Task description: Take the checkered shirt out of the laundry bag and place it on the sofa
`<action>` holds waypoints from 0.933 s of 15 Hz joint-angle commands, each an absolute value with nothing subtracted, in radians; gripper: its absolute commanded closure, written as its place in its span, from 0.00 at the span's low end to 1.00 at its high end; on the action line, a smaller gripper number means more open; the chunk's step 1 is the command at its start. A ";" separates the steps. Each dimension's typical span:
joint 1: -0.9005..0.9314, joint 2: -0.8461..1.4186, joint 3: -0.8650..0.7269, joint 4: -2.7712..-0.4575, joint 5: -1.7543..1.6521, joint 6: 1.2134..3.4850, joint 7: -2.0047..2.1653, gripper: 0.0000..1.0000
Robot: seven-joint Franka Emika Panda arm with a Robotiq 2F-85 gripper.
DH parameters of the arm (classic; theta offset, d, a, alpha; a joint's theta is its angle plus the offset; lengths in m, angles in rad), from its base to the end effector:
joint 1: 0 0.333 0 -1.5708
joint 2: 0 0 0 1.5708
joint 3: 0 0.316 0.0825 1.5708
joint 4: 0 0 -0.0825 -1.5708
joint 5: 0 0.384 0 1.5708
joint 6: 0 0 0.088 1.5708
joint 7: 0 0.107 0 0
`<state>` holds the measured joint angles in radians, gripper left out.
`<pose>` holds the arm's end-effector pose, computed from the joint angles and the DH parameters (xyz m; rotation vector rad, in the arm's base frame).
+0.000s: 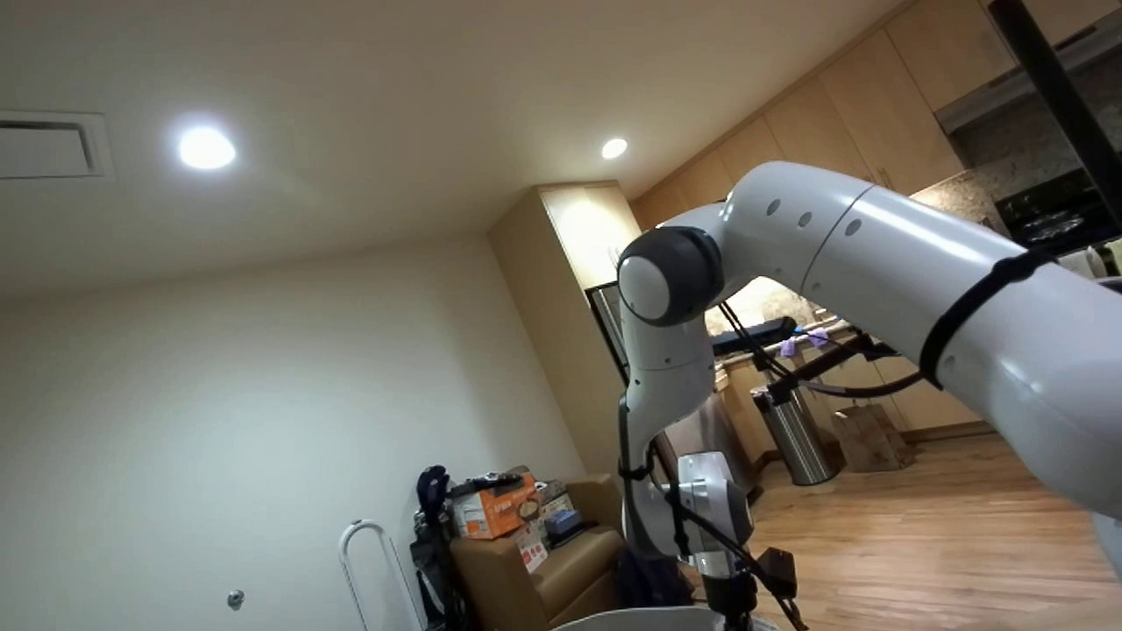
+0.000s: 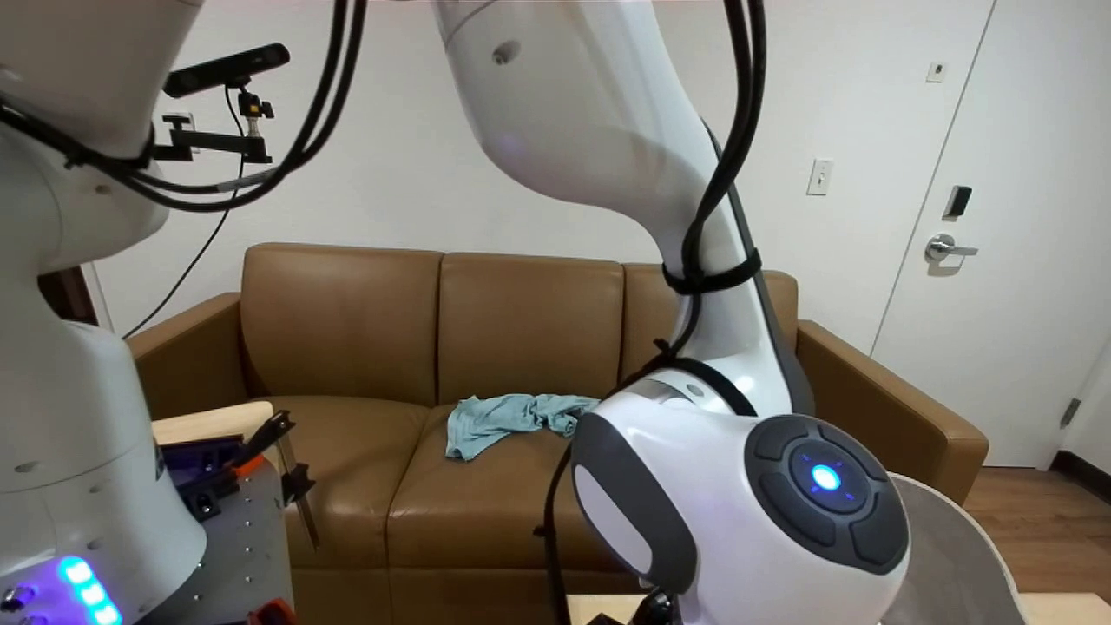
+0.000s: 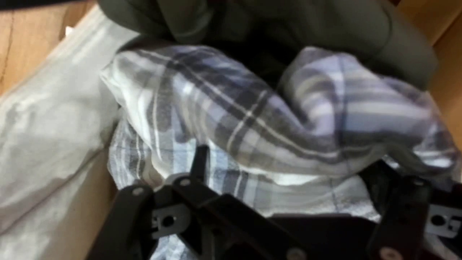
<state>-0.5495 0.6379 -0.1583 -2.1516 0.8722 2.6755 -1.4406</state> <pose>0.3848 -0.3686 0.0921 -2.9497 0.0629 -0.2834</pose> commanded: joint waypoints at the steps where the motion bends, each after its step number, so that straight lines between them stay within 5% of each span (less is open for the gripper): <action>1: -0.597 0.704 -0.121 -2.111 0.879 2.776 -1.483 0.00; 3: -0.619 0.734 -0.096 -2.097 0.880 2.819 -1.473 0.00; 4: -0.645 0.737 -0.072 -2.091 0.881 2.802 -1.474 0.25; 6: -0.662 0.744 -0.057 -2.087 0.874 2.802 -1.449 0.32; 14: -0.679 0.693 -0.054 -2.127 0.859 2.797 -1.394 0.85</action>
<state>-0.6634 0.7308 -0.0653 -2.1017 0.8711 2.7856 -1.4340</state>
